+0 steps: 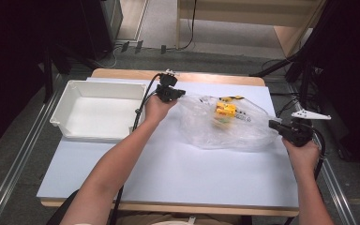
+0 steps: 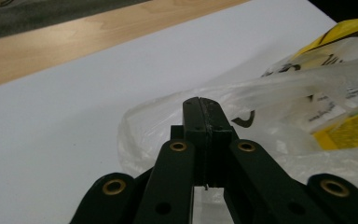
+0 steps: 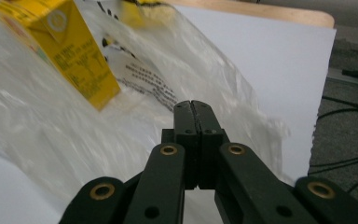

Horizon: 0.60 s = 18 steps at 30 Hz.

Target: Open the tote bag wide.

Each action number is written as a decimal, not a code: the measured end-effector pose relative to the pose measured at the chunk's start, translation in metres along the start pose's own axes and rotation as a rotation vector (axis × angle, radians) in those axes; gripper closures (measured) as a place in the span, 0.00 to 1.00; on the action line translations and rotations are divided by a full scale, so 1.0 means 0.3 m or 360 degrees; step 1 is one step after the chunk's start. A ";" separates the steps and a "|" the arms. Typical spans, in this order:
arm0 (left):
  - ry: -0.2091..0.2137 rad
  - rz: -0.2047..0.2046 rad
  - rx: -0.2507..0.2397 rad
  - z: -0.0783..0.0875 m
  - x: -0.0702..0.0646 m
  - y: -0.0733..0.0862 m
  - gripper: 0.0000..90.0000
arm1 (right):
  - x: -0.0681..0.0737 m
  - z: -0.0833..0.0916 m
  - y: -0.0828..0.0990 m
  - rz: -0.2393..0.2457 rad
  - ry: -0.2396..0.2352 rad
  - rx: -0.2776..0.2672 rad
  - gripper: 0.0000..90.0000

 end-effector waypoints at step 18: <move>0.0111 -0.0172 -0.0075 0.130 -0.107 -0.117 1.00 | 0.125 -0.035 -0.149 0.0139 -0.0098 0.0026 1.00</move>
Point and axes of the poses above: each handheld gripper's, and its own axes: z roughly backward along the jaws, y roughly out of its underside, x roughly to its left, the point moved 3 cm from there along -z, roughly forward along the jaws, and after that the axes turned 1 degree about -y, right-handed, at the moved point
